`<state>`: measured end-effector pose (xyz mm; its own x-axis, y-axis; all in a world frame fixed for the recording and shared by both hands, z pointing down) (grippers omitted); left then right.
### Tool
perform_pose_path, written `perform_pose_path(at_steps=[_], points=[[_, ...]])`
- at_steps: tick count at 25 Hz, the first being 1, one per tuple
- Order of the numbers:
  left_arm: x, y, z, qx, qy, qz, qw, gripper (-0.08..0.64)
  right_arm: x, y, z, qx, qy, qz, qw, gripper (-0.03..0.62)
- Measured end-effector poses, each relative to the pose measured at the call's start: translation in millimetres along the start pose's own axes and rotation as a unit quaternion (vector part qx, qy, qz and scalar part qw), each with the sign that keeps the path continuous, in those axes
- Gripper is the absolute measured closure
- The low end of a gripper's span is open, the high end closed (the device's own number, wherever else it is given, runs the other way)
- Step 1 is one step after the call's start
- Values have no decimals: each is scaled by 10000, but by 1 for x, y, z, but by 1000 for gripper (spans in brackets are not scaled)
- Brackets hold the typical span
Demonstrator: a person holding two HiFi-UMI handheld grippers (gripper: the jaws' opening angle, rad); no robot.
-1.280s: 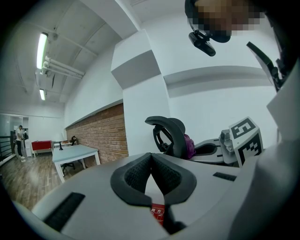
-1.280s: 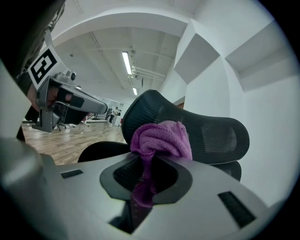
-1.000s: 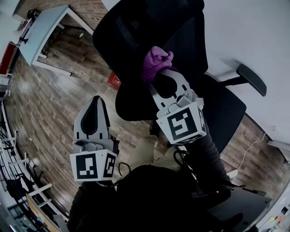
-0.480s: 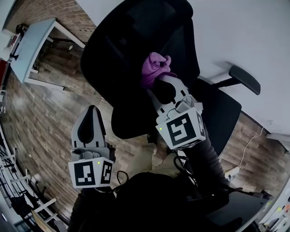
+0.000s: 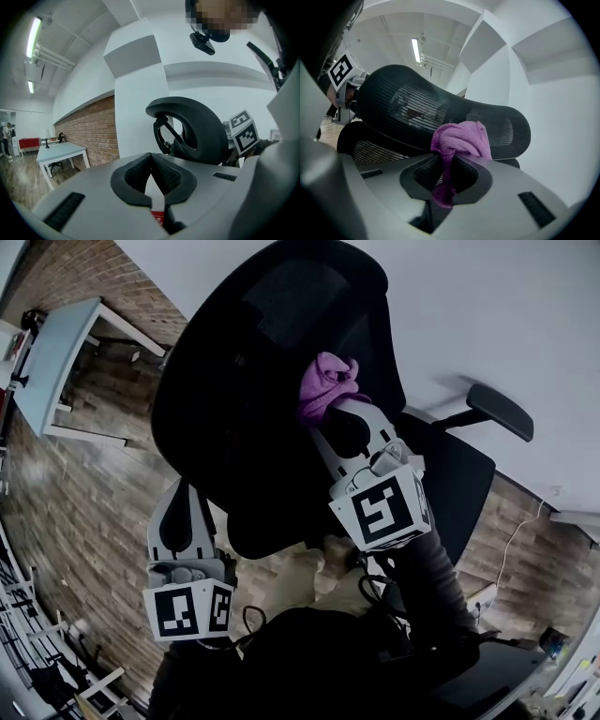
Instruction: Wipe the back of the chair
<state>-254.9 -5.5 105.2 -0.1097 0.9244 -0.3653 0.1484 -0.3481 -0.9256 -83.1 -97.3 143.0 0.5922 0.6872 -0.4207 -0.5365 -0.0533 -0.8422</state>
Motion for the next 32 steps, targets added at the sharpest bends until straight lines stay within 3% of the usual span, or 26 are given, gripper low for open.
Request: perform_pose_path(at_steps=[32], points=[[-8, 7, -5, -30, 268, -24, 9996, 551, -21, -19, -90, -51, -681, 62, 9976, 540]])
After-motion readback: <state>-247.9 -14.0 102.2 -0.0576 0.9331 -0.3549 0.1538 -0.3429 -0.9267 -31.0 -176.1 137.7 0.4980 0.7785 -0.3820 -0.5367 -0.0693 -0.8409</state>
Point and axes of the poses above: the fingertips, and each gripper's own axes: x backward along the fingers, z to its left, y out of its top, the point moved 3 cm from there along x, backward along the fingers, and after that the axes turned 11 degrees about z, right-handed, at the moved point
